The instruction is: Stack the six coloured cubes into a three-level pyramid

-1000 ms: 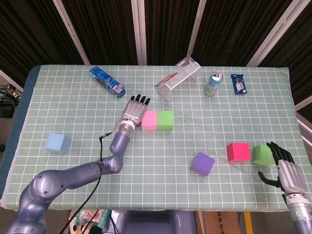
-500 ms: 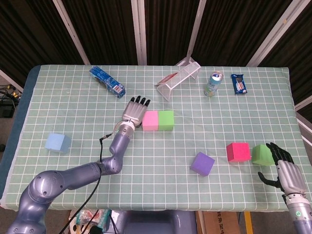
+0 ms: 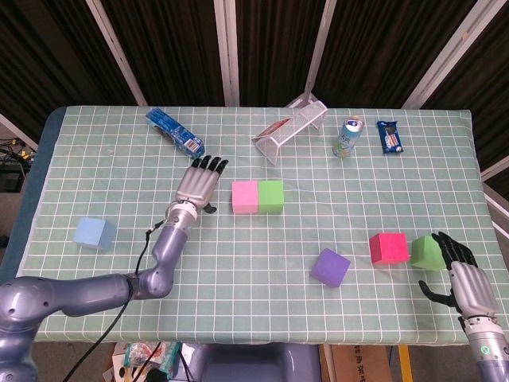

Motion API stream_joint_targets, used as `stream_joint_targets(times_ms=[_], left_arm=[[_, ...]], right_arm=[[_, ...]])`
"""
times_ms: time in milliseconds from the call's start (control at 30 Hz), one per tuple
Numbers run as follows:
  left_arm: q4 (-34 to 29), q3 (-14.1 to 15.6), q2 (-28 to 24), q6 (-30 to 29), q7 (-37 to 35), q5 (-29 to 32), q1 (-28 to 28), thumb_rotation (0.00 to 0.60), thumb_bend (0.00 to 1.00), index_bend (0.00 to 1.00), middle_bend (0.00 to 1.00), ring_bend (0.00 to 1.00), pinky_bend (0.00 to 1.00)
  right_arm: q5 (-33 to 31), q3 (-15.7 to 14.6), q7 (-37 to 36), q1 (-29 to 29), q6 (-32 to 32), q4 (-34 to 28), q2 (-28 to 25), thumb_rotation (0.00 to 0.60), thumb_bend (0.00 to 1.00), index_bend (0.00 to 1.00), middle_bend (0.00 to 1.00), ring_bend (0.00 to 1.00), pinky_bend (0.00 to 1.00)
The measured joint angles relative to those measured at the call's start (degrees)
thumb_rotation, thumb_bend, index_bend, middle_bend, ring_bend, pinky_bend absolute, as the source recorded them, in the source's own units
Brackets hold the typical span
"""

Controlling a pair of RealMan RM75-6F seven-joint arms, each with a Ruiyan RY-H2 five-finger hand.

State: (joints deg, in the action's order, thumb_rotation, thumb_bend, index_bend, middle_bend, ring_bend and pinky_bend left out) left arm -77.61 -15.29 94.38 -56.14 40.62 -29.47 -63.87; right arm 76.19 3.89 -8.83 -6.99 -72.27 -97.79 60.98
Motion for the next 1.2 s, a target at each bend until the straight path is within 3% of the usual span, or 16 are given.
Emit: stream_joint_targets(times_ms=[233, 500, 733, 967, 1200], left_arm=[[-18.71, 3.17, -11.78, -13.61, -6.54, -13.32, 11.06, 0.6, 0.1, 0.0, 0.02, 0.0, 0.06], [-34.77, 10.45, -24.01, -28.26, -12.29, -26.12, 25.81, 0.6, 0.08, 0.0, 0.0, 0.0, 0.05], [-38.92, 14.72, -28.43, -33.67, -13.34, -32.69, 32.44, 0.6, 0.08, 0.0, 0.0, 0.0, 0.05], [-41.56, 13.06, -32.4, -33.88, -16.76, -35.12, 35.25, 0.6, 0.08, 0.0, 0.0, 0.0, 0.05], [-42.3, 11.51, -33.76, -32.07, -18.68, -35.85, 36.49, 0.6, 0.08, 0.0, 0.0, 0.0, 0.05]], right_arm=[[0.74, -0.02, 1.08, 0.32, -1.18, -0.95, -0.15, 0.6, 0.25, 0.0, 0.0, 0.0, 0.0], [1.16, -0.14, 3.57, -0.25, -0.85, -3.97, -0.46, 0.6, 0.23, 0.0, 0.0, 0.0, 0.0], [1.34, -0.7, 9.25, -1.31, 0.29, -9.15, -0.13, 0.6, 0.22, 0.0, 0.0, 0.0, 0.0], [1.28, -1.62, 16.66, -2.9, 1.99, -16.06, 2.29, 0.6, 0.22, 0.0, 0.0, 0.0, 0.0], [-1.77, -1.22, 26.06, -5.57, 3.37, -18.69, 9.1, 0.6, 0.22, 0.0, 0.0, 0.0, 0.0]])
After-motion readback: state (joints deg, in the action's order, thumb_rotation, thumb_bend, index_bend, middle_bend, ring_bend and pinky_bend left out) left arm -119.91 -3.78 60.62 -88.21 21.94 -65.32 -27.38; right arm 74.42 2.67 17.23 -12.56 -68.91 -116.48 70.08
